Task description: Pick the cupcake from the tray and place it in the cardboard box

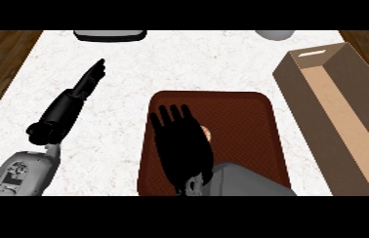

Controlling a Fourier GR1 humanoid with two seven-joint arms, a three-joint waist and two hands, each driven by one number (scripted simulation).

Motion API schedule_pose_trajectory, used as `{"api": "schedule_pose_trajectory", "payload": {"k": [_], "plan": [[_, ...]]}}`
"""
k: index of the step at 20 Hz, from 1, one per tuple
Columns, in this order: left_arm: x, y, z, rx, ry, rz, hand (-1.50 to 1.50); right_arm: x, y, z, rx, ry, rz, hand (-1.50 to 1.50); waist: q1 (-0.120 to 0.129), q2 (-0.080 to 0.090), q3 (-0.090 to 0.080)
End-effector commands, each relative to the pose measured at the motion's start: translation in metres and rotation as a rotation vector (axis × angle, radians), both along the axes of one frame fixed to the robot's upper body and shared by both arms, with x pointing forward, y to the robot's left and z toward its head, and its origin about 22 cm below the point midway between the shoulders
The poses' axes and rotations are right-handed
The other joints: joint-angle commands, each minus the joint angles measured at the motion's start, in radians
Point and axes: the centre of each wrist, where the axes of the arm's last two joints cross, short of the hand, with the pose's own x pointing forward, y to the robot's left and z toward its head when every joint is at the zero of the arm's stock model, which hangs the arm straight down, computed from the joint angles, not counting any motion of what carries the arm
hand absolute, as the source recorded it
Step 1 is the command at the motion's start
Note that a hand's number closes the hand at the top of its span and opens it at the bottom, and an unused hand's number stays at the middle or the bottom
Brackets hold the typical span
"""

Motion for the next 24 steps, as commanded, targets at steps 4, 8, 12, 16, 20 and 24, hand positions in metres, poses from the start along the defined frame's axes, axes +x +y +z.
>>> {"api": "schedule_pose_trajectory", "payload": {"k": [4, 8, 12, 16, 20, 24], "plan": [[-0.004, -0.005, 0.004, 0.005, 0.004, 0.008, 0.0, -0.007, -0.004, -0.008, -0.11, -0.043, -0.117, -1.5, -0.004, -0.001, 0.001], [0.004, -0.004, -0.012, -0.005, -0.011, 0.006, 0.0, 0.011, 0.015, -0.031, -0.14, -0.057, -0.105, -1.5, 0.001, 0.002, 0.0], [0.004, -0.002, -0.005, -0.009, -0.014, 0.007, 0.0, 0.009, 0.013, -0.049, -0.193, -0.041, -0.136, -1.5, 0.001, 0.002, 0.0], [-0.007, -0.002, -0.008, 0.013, -0.015, 0.003, 0.0, 0.028, 0.005, -0.05, -0.2, -0.045, -0.138, -1.5, 0.004, 0.002, 0.001], [-0.012, -0.008, -0.015, 0.009, -0.002, 0.01, 0.0, 0.022, 0.0, -0.055, -0.159, -0.045, -0.134, -1.5, 0.001, 0.002, 0.001], [-0.014, 0.012, 0.008, 0.016, -0.008, -0.007, 0.0, 0.037, -0.002, -0.082, -0.163, 0.008, -0.122, -1.5, 0.008, 0.002, 0.001]]}}
